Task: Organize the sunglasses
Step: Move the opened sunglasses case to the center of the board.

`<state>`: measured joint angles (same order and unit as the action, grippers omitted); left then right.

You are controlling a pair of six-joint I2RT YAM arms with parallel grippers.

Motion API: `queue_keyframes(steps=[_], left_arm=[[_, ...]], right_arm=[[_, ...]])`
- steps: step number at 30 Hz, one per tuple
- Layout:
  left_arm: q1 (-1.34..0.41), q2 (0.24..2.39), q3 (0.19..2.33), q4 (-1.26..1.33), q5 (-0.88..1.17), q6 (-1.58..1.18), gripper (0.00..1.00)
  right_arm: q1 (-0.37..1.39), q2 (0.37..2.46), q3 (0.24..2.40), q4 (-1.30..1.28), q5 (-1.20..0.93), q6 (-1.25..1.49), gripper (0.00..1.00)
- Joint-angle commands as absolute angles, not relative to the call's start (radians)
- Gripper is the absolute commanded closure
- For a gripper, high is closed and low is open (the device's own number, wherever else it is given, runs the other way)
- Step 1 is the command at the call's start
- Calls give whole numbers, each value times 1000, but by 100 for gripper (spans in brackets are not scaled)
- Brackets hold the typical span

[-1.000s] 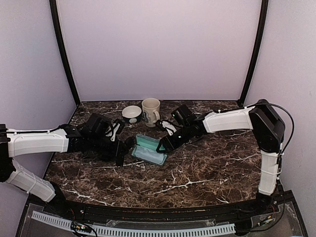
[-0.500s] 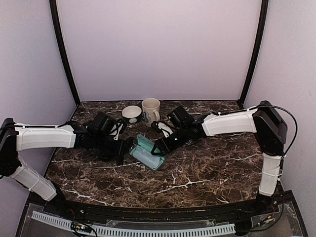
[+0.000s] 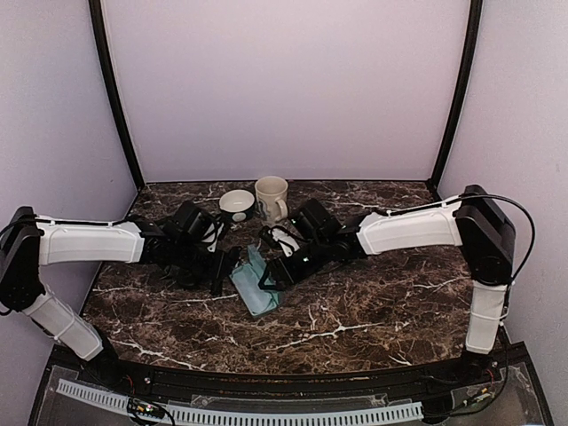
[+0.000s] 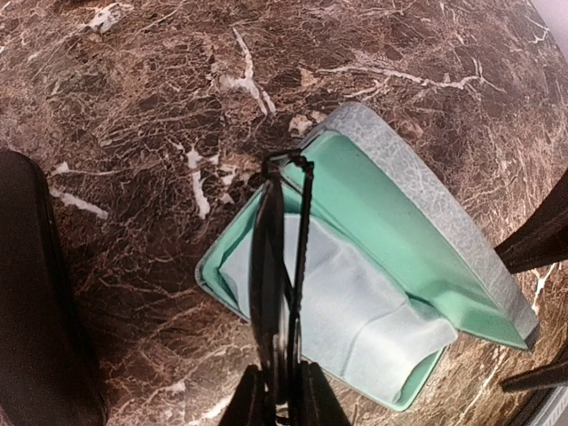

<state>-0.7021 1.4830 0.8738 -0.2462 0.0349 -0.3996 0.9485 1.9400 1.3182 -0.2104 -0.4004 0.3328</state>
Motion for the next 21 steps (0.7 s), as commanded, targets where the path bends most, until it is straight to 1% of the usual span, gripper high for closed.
queue_keyframes(steps=[1, 5, 11, 21], left_arm=[[-695, 1477, 901, -288, -2, -409, 91], [-695, 1480, 914, -337, -53, -437, 92], [-701, 1502, 937, -386, -57, -498, 94], [-794, 1558, 988, -449, -131, -617, 92]], right_arm=[[983, 1898, 1298, -135, -441, 377, 39], [1001, 1898, 1290, -96, -456, 396, 39], [1002, 1907, 1281, -66, -458, 398, 39], [1002, 1887, 1248, -41, -473, 367, 39]])
